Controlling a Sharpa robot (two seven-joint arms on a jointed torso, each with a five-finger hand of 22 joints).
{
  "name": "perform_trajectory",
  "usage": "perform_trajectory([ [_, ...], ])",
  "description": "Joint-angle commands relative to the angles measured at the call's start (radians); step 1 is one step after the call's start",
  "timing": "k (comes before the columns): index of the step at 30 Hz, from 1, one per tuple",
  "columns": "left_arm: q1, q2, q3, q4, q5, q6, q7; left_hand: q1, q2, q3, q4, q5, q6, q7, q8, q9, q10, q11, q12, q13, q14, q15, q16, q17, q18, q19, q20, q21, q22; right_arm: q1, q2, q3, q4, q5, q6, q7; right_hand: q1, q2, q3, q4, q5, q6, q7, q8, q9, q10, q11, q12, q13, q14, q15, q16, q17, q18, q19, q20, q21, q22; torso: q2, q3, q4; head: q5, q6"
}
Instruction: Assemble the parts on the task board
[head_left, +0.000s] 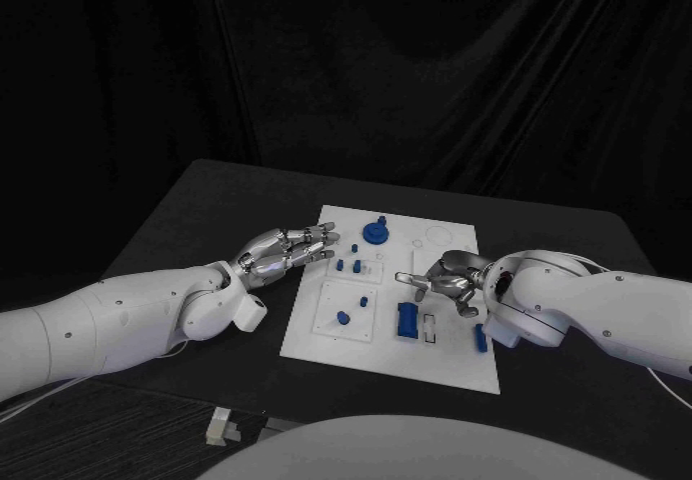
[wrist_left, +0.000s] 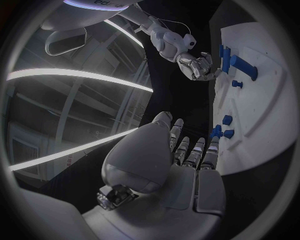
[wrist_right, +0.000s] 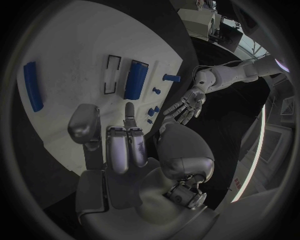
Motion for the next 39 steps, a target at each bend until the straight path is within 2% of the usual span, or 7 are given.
perform_trajectory([
  [1,-0.001,0.0,0.001,0.001,0.006,0.012,0.01,0.006,0.003,0.038,-0.001,0.01,0.004,0.005,0.014,0.007,-0.004,0.009,0.018,0.0,0.002,0.007,0.014,0.007,-0.028,-0.007,-0.003,-0.007,-0.011,-0.001,-0.004,0.001,-0.004,0.01,-0.049,0.045,0.018,0.036,-0.059,-0.001,0.022,-0.07,0.011,-0.053,-0.055,0.1,0.002,0.012,0.268,0.098,0.004,0.014,0.261,0.014,0.008,0.009,0.009,0.145,0.0,-0.0002,0.0001,0.001,0.0],
  [21,-0.002,-0.007,0.001,0.009,0.006,-0.002,0.056,0.007,-0.003,0.053,-0.003,0.013,0.022,0.007,0.02,0.009,0.006,0.013,0.037,0.003,0.01,-0.001,0.027,0.009,-0.022,0.004,-0.003,-0.003,0.005,-0.001,-0.081,0.0,0.046,-0.185,-0.264,0.249,0.267,0.046,-0.098,-0.01,0.172,-0.009,-0.002,-0.037,-0.217,0.1,-0.011,0.012,0.268,0.1,-0.007,0.02,0.268,0.008,0.016,0.001,0.059,0.155,0.0,0.0001,-0.0005,0.004,0.0],
  [25,-0.002,-0.012,0.001,0.014,0.006,-0.011,0.081,0.007,-0.009,0.058,-0.003,0.013,0.024,0.006,0.022,0.009,0.011,0.013,0.047,0.004,0.013,-0.004,0.031,0.009,-0.019,0.009,-0.004,0.0,0.012,0.0,-0.124,0.0,0.065,-0.281,-0.25,0.201,0.403,0.04,-0.062,-0.067,0.361,0.101,-0.018,0.023,-0.207,0.1,-0.01,0.012,0.268,0.1,-0.006,0.018,0.265,0.004,0.023,0.003,0.084,0.16,0.0,-0.0001,-0.0002,0.002,0.0],
  [29,-0.002,-0.015,0.001,0.016,0.006,-0.017,0.094,0.007,-0.013,0.062,-0.004,0.016,0.029,0.005,0.023,0.009,0.016,0.013,0.057,0.005,0.016,-0.008,0.034,0.01,-0.015,0.015,-0.004,0.002,0.019,0.007,-0.16,0.0,0.079,-0.404,-0.128,0.087,0.47,0.027,-0.036,-0.104,0.446,0.131,-0.031,0.048,-0.194,0.1,-0.02,0.012,0.268,0.093,-0.014,-0.004,0.239,0.004,0.024,-0.002,0.086,0.16,-0.001,-0.0001,-0.0007,0.003,0.0],
  [32,-0.002,-0.015,0.001,0.016,0.006,-0.017,0.095,0.007,-0.014,0.063,-0.004,0.016,0.029,0.005,0.023,0.009,0.017,0.012,0.058,0.005,0.016,-0.008,0.035,0.01,-0.014,0.016,-0.005,0.002,0.02,0.014,-0.177,0.0,0.087,-0.454,-0.056,0.017,0.469,0.018,-0.036,-0.101,0.417,0.149,-0.038,0.068,-0.181,0.1,-0.024,0.012,0.268,0.092,-0.02,-0.009,0.233,0.001,0.029,-0.007,0.1,0.163,-0.001,-0.0001,0.0,-0.003,0.0],
  [35,-0.002,-0.013,0.001,0.014,0.006,-0.015,0.092,0.007,-0.014,0.064,-0.003,0.017,0.028,0.005,0.023,0.009,0.017,0.013,0.057,0.005,0.016,-0.009,0.035,0.01,-0.014,0.018,-0.004,0.003,0.023,0.02,-0.192,0.0,0.094,-0.487,0.032,-0.063,0.397,0.013,-0.061,-0.044,0.25,0.261,-0.071,0.124,-0.14,0.1,-0.049,0.012,0.268,0.092,-0.046,-0.012,0.229,-0.004,0.038,-0.031,0.128,0.171,-0.001,0.0001,-0.0003,-0.004,0.0],
  [39,-0.002,-0.011,0.001,0.014,0.006,-0.013,0.091,0.006,-0.013,0.066,-0.003,0.018,0.027,0.006,0.023,0.009,0.017,0.013,0.056,0.005,0.016,-0.009,0.035,0.01,-0.013,0.019,-0.004,0.004,0.024,0.023,-0.196,0.0,0.093,-0.503,0.109,-0.112,0.374,0.011,-0.063,-0.029,0.173,0.291,-0.077,0.108,-0.139,0.1,-0.054,0.012,0.268,0.097,-0.039,0.007,0.252,-0.013,0.048,-0.026,0.169,0.181,-0.002,-0.0002,-0.0013,-0.003,0.0],
])
